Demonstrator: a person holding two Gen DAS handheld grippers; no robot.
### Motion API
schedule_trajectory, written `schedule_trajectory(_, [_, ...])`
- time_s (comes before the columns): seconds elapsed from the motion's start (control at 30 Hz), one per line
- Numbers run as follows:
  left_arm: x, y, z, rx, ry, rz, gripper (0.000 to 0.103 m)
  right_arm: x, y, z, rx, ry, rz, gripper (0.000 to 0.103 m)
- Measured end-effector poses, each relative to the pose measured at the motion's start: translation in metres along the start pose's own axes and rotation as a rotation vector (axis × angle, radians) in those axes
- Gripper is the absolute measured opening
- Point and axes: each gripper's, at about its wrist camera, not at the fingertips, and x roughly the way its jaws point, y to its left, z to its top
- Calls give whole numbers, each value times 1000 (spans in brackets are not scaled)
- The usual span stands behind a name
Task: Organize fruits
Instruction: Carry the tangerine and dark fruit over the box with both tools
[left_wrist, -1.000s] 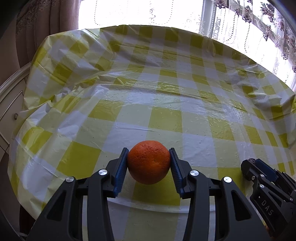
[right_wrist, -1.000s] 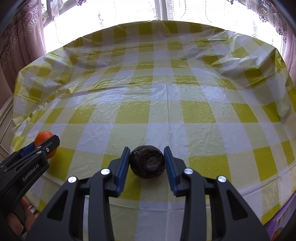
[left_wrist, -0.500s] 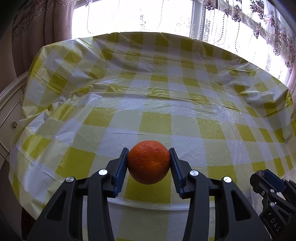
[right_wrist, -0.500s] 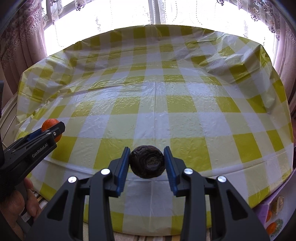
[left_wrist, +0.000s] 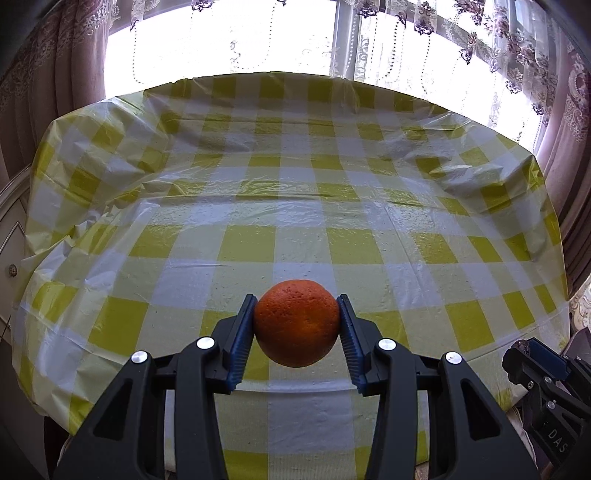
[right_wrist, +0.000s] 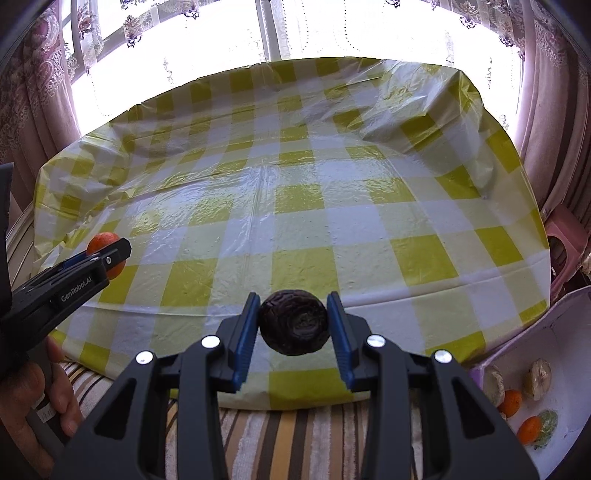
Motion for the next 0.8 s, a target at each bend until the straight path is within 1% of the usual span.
schedule_trajectory(0.2, [-11, -30, -4, 59, 3, -63, 43, -20, -29, -8, 42, -8, -17, 38])
schedule_trajectory(0.33, [-20, -57, -9, 114, 0, -102, 43, -36, -50, -11, 72, -26, -29, 38])
schedule_trajectory(0.6, [-35, -122, -25, 240, 2, -205, 43, -65, -104, -19, 148, -58, -66, 38])
schedule_trajectory(0.8, [-49, -179, -47, 353, 7, -310, 43, -81, -156, -30, 221, -63, -120, 38])
